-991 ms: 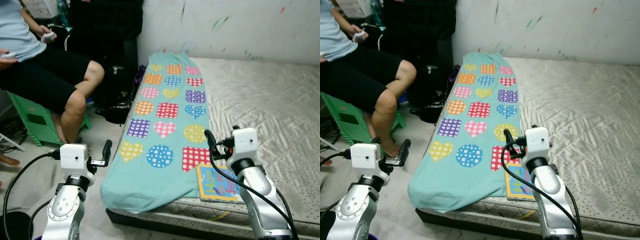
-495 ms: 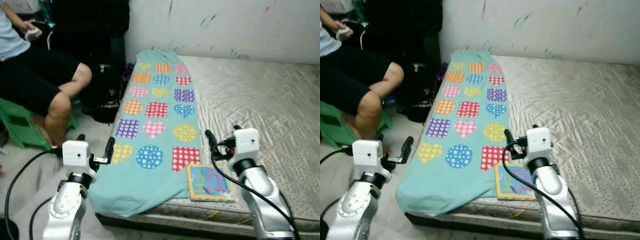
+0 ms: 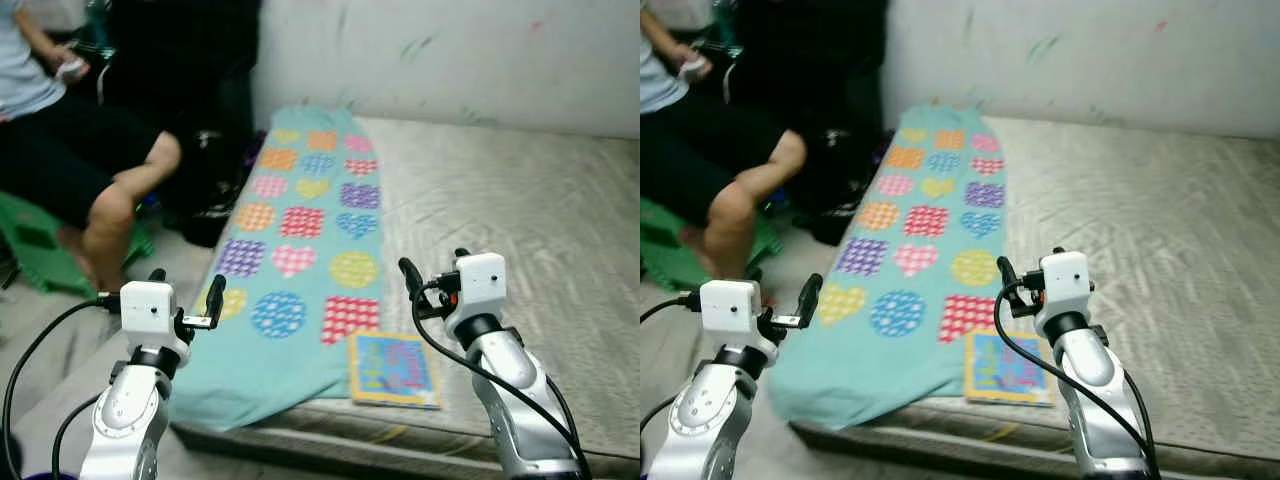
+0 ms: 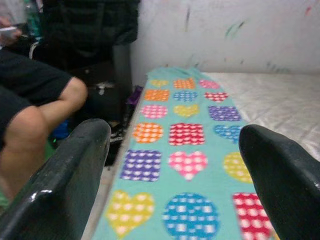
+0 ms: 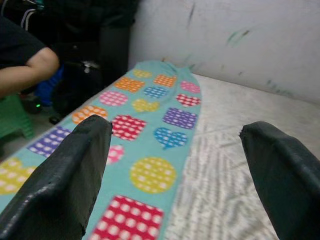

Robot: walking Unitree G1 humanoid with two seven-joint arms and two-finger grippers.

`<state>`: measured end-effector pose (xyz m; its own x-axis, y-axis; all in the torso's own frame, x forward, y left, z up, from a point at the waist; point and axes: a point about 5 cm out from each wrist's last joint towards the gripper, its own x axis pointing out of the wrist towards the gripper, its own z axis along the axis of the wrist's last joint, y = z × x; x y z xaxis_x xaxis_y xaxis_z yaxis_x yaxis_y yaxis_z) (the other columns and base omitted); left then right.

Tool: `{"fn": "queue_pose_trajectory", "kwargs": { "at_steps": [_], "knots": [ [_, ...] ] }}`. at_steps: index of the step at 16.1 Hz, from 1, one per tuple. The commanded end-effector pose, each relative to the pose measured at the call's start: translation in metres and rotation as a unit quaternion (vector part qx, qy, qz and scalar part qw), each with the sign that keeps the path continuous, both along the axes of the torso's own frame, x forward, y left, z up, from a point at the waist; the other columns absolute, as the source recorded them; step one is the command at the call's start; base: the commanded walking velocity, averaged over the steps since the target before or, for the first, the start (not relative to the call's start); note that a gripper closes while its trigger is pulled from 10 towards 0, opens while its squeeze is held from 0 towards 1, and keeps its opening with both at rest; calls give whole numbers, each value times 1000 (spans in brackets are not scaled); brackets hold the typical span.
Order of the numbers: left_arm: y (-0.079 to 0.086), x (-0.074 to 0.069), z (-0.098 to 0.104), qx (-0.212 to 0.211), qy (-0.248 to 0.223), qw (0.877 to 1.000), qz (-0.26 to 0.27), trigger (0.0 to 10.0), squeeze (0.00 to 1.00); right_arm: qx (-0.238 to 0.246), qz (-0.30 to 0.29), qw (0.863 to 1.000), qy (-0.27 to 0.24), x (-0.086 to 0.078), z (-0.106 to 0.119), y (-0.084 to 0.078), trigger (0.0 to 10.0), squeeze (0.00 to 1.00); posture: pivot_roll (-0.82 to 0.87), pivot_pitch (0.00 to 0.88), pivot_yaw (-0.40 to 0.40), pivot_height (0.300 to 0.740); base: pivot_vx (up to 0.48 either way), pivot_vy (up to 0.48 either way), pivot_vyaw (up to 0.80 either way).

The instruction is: Clean up the room

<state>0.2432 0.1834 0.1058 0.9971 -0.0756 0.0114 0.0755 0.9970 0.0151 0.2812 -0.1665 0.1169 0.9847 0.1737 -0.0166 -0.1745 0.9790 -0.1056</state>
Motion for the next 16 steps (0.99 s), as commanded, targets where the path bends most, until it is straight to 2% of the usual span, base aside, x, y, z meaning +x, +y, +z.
{"fn": "queue_pose_trajectory", "kwargs": {
  "at_steps": [1, 16],
  "knots": [
    [-3, -3, -1, -1, 5, 1000, -5, 10000, 0, -2, -7, 1000, 0, -1, 2, -3, 10000, 0, -43, 21, -15, 740, 0, -244, 0],
    [-7, 0, 0, -1, 9, 1000, -11, 10000, 0, -5, -10, 1000, 5, -1, 1, -4, 10000, 0, -46, 26, -7, 740, 0, -244, 0]
  ]
}}
